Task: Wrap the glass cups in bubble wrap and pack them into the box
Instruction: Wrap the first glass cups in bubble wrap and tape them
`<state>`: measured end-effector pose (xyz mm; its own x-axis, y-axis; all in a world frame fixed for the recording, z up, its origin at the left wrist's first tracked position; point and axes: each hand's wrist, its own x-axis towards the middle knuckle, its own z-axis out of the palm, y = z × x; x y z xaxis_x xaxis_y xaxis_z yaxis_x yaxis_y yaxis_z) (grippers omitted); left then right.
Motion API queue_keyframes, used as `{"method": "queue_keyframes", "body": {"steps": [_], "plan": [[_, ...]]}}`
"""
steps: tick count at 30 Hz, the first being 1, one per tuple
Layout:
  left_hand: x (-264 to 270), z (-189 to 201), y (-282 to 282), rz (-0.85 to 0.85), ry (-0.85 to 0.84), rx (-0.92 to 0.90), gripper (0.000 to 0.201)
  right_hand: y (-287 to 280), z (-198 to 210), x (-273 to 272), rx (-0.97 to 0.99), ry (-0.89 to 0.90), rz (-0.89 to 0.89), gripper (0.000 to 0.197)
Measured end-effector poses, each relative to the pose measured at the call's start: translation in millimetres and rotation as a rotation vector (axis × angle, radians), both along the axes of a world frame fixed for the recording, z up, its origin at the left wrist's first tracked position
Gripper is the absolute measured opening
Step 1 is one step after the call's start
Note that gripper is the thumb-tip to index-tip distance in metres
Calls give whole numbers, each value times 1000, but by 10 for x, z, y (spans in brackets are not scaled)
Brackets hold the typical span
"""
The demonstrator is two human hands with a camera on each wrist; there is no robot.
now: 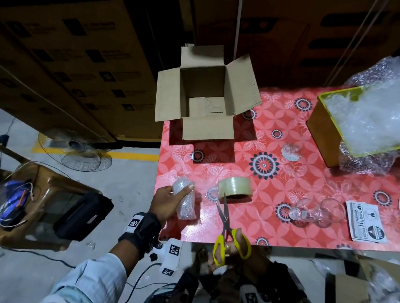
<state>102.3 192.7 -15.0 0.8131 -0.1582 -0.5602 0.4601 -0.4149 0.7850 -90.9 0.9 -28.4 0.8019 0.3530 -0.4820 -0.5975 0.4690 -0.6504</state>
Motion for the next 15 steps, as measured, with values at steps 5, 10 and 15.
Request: {"method": "queue_keyframes", "body": {"steps": [5,10,15], "plan": [[-28,37,18,36,41,-53,72,104,-53,173,109,-25,108,83],[-102,262,-59,18,-32,14,61,168,-91,376,56,67,201,97],[-85,252,-39,25,-44,82,62,244,-180,596,32,66,170,93]]}}
